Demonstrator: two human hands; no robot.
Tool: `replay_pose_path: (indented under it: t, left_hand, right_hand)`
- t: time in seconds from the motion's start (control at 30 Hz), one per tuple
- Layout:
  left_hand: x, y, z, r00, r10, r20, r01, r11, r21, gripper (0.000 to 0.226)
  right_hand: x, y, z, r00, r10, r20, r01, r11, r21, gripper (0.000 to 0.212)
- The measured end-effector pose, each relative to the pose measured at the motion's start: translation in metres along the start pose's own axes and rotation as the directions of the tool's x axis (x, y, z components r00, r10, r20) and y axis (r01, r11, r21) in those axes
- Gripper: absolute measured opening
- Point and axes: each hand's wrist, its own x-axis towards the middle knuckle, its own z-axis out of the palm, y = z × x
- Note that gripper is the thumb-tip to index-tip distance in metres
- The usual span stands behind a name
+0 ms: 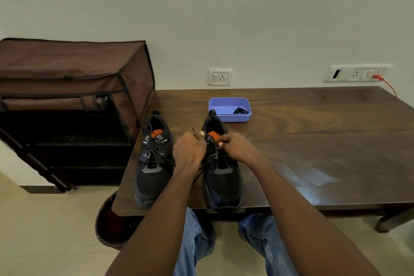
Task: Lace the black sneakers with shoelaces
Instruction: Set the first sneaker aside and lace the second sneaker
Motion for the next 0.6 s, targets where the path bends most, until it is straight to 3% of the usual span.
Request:
replay_pose_path:
  t: [0.07,0.2,0.27,0.4,0.6]
  left_hand:
    - [-0.001,0.002,0.005,0.991,0.002,0.134,-0.006,1.0,0.031,0.049]
    - [0.0,0.005,0.005,0.982,-0.009,0.188,-0.003,0.998,0.065,0.057]
    - [0.001,0.005,0.003,0.979,-0.002,0.204,-0.006,0.999,0.04,0.055]
    - [0.001,0.007,0.002,0.976,0.038,0.216,-0.034,0.999,-0.021,0.043]
    - [0.011,-0.001,-0.009,0.962,-0.039,0.271,0.095,0.976,-0.197,0.032]
  right_hand:
    - [-0.001,0.001,0.001,1.0,-0.005,0.002,0.005,1.0,-0.008,0.026]
    - [-0.003,0.003,-0.001,0.999,-0.033,0.005,0.033,0.999,-0.003,0.021]
    - [-0.004,0.003,-0.003,0.999,-0.044,0.02,0.044,0.999,0.008,0.015]
    - [-0.004,0.004,-0.006,0.999,-0.033,0.007,0.033,0.999,0.042,0.024]
    - [-0.005,0.009,-0.014,0.998,0.058,0.007,-0.057,0.95,0.306,0.029]
